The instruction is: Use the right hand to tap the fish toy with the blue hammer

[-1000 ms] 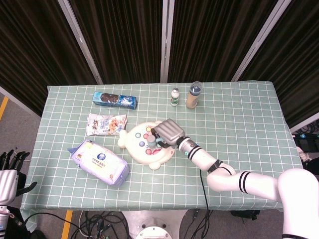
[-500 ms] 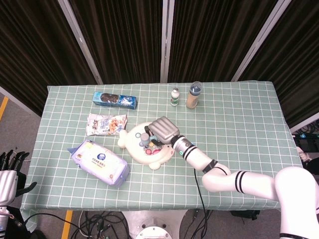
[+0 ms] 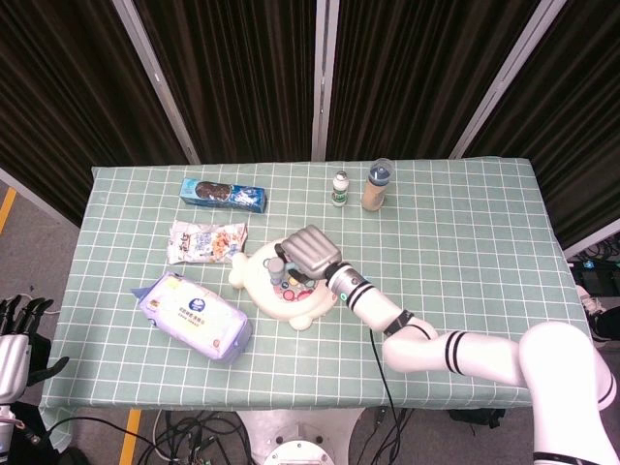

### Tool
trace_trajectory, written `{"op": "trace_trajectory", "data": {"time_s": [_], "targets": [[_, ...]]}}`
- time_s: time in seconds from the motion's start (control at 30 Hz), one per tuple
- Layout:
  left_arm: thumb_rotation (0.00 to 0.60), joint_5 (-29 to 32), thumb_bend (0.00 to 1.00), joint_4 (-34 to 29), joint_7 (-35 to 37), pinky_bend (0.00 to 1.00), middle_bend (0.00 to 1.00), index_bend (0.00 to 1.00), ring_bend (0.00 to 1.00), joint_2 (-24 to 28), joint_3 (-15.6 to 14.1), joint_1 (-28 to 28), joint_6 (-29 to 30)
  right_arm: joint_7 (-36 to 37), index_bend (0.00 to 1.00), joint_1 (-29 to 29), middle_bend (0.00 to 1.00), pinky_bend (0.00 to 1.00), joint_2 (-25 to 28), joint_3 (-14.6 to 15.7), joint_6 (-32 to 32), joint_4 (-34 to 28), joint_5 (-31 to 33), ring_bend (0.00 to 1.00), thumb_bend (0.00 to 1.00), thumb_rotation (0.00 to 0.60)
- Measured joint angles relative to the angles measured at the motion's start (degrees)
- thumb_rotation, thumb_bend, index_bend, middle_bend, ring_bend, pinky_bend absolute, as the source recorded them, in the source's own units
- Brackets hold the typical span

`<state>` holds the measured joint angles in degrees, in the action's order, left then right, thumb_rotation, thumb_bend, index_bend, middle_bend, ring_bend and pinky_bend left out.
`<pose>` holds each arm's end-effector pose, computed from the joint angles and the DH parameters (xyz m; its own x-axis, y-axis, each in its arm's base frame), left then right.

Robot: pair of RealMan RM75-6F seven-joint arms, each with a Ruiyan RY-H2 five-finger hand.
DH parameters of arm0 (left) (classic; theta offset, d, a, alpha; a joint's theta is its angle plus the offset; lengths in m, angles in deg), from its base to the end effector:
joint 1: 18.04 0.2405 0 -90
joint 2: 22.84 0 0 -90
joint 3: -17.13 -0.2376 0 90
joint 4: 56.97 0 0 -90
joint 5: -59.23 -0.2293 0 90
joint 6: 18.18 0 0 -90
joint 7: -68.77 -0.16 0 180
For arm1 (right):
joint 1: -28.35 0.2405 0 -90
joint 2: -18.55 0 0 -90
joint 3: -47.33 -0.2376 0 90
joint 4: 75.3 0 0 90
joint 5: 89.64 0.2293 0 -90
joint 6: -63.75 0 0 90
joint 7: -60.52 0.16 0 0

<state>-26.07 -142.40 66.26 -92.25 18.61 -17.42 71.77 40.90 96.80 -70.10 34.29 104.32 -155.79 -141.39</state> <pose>-0.3321 0.1617 0.1259 0.4643 -0.0162 0.8855 0.8824 0.0945 -0.4609 0.0099 -0.3977 -0.0592 0.5436 -0.2759 0.7927 -0.7327 -0.6166 0.2879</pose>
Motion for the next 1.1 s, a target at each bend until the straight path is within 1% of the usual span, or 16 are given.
{"op": "trace_trajectory", "data": {"time_s": [0.1, 0.23, 0.37, 0.47, 0.6, 0.77, 0.87, 0.93, 1.03, 1.1], "targets": [[0.600, -0.4, 0.00, -0.2, -0.4, 0.00, 0.14, 0.15, 0.00, 0.1, 0.0, -0.1, 0.2, 1.7, 0.73, -2.9, 0.60, 0.66, 3.3, 0.2, 2.3, -2.3, -1.2, 0.53, 0.67, 0.600], [0.600, -0.5, 0.00, -0.6, -0.8, 0.00, 0.14, 0.15, 0.00, 0.2, 0.2, -0.3, 0.0, 6.2, 0.72, -8.0, 0.59, 0.66, 7.0, 1.9, 3.8, -3.3, -3.0, 0.53, 0.67, 0.600], [0.600, -0.8, 0.00, -1.4, -1.7, 0.00, 0.14, 0.15, 0.00, 0.5, 0.2, -0.6, -0.1, 11.7, 0.71, -11.9, 0.59, 0.66, 8.5, 3.9, 4.0, -1.7, -5.4, 0.53, 0.66, 0.600], [0.600, -0.8, 0.00, -2.2, -2.4, 0.00, 0.14, 0.15, 0.00, 0.7, 0.2, -0.7, -0.3, 16.3, 0.71, -14.3, 0.58, 0.66, 8.6, 5.3, 3.5, 1.2, -7.9, 0.53, 0.65, 0.600], [0.600, -0.9, 0.00, -3.1, -3.4, 0.00, 0.14, 0.15, 0.00, 0.9, 0.2, -0.9, -0.7, 21.8, 0.70, -16.4, 0.57, 0.64, 7.3, 6.6, 2.1, 6.2, -11.3, 0.52, 0.61, 0.600], [0.600, -0.7, 0.00, -3.9, -4.1, 0.00, 0.14, 0.15, 0.00, 1.0, 0.0, -0.9, -0.9, 27.0, 0.68, -17.9, 0.54, 0.59, 3.8, 7.6, 1.0, 12.7, -15.6, 0.49, 0.56, 0.600], [0.600, -0.6, 0.00, -3.9, -4.1, 0.00, 0.14, 0.15, 0.00, 1.0, 0.0, -0.8, -0.9, 29.6, 0.64, -18.6, 0.51, 0.55, 1.4, 7.8, 1.0, 16.4, -17.8, 0.45, 0.51, 0.600], [0.600, -0.6, 0.00, -3.9, -4.1, 0.00, 0.14, 0.15, 0.00, 1.0, 0.0, -0.8, -0.8, 31.8, 0.60, -19.0, 0.48, 0.52, -0.4, 7.8, 1.1, 19.0, -19.5, 0.42, 0.47, 0.600], [0.600, -0.6, 0.00, -3.8, -4.0, 0.00, 0.14, 0.15, 0.00, 0.9, 0.0, -0.8, -0.8, 33.9, 0.53, -19.4, 0.45, 0.49, -1.8, 7.9, 1.2, 21.1, -21.4, 0.37, 0.40, 0.600], [0.600, -0.6, 0.00, -3.7, -4.0, 0.00, 0.14, 0.15, 0.00, 0.9, 0.0, -0.8, -0.8, 34.8, 0.51, -19.7, 0.43, 0.47, -2.3, 8.0, 1.3, 21.8, -22.4, 0.35, 0.38, 0.600]]}}
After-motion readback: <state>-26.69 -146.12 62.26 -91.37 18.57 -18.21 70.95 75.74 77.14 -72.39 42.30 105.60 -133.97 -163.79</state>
